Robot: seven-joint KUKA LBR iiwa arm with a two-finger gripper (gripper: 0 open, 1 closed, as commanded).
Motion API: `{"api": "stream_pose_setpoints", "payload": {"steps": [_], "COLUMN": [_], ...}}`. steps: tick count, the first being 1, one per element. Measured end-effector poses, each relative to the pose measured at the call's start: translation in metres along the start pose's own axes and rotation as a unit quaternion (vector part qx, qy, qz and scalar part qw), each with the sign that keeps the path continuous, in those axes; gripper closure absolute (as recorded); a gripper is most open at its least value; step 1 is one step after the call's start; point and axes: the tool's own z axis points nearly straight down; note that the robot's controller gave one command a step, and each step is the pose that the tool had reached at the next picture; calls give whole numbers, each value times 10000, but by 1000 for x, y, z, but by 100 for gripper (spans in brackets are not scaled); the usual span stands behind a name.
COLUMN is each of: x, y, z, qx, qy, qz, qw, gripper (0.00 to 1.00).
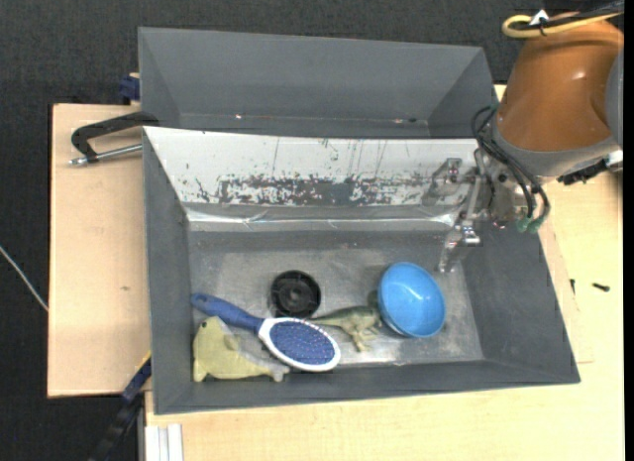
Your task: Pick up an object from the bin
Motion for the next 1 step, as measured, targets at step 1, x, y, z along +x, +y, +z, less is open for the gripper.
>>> {"api": "stream_pose_setpoints", "payload": {"steps": [1], "x": [61], "y": [15], "z": [145], "qx": [0], "qy": [-20], "qz": [-154], "qw": [9999], "gripper": [0]}}
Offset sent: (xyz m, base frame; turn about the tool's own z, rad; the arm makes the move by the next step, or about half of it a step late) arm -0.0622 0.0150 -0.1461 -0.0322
